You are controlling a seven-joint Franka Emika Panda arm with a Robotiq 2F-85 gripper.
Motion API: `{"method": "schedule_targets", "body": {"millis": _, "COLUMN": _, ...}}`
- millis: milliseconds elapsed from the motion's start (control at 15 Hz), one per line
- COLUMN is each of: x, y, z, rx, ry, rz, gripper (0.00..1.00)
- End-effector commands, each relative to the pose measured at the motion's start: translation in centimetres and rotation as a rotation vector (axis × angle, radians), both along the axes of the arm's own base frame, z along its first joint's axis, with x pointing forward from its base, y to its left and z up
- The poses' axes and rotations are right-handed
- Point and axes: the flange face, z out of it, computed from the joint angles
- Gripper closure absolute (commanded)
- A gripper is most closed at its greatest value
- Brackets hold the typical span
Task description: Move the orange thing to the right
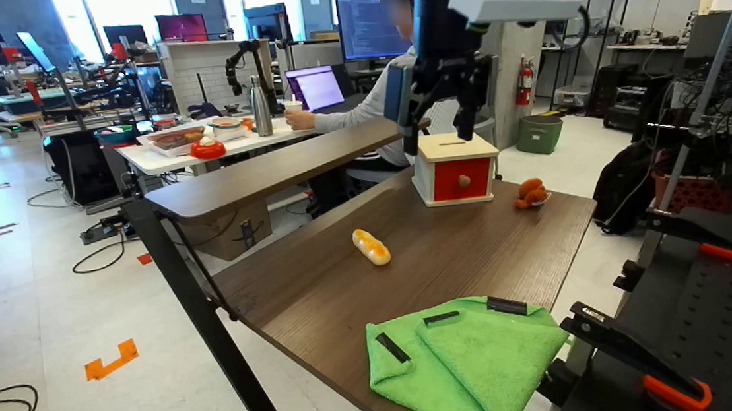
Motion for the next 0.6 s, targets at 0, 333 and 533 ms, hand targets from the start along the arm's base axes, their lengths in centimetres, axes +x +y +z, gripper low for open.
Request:
{"method": "schedule_targets", "body": {"millis": 0, "x": 5.6, "y": 1.5, "z": -3.4, "rx": -0.019, "ry": -0.041, "rz": -0.052, "gripper": 0.0}}
{"method": "schedule_targets", "body": {"millis": 333, "x": 9.4, "y": 1.7, "z": -7.8, "rx": -0.062, "ry": -0.036, "rz": -0.108, "gripper": 0.0}}
{"method": "schedule_targets", "body": {"millis": 533, "x": 10.6, "y": 1.2, "z": -10.2, "rx": -0.095, "ry": -0.018, "rz": -0.122, "gripper": 0.0}}
